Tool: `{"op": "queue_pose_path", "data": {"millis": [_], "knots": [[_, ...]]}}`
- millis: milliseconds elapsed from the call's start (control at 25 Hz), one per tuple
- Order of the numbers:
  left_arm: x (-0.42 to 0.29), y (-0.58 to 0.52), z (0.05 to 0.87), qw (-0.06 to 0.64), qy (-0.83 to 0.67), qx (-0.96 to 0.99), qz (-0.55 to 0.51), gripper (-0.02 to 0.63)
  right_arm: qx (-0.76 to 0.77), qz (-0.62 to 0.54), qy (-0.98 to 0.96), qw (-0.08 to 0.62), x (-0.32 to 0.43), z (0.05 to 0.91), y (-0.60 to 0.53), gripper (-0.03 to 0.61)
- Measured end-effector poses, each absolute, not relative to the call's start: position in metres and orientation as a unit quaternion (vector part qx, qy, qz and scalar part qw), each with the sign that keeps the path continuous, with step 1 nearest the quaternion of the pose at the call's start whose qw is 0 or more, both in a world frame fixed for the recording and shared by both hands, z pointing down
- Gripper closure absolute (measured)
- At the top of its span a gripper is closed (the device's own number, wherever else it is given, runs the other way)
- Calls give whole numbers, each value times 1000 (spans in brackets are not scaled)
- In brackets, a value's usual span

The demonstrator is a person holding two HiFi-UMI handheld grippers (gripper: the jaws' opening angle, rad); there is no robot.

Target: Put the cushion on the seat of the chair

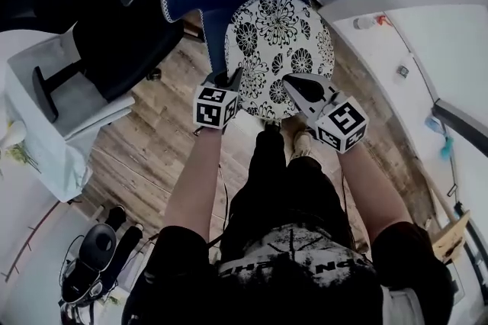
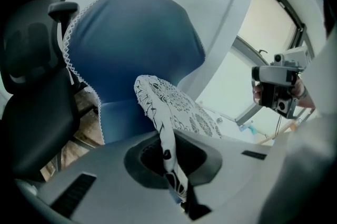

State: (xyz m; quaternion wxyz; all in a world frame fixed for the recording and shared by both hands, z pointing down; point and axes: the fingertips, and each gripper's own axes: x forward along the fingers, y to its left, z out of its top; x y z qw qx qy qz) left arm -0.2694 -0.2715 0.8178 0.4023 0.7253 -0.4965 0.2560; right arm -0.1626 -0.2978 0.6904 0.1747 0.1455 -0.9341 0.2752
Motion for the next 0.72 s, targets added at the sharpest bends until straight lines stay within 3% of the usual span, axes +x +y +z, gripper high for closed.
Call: {"op": "queue_pose_path", "data": {"millis": [240,720], "knots": [[-310,-261,858,411,-524,697,267,591,131,276,-935,182,-175,721,-298,558],[-326,-255,916,410,-550,666,293,591,108,266,-943,170,-177,751,-300,558]]}}
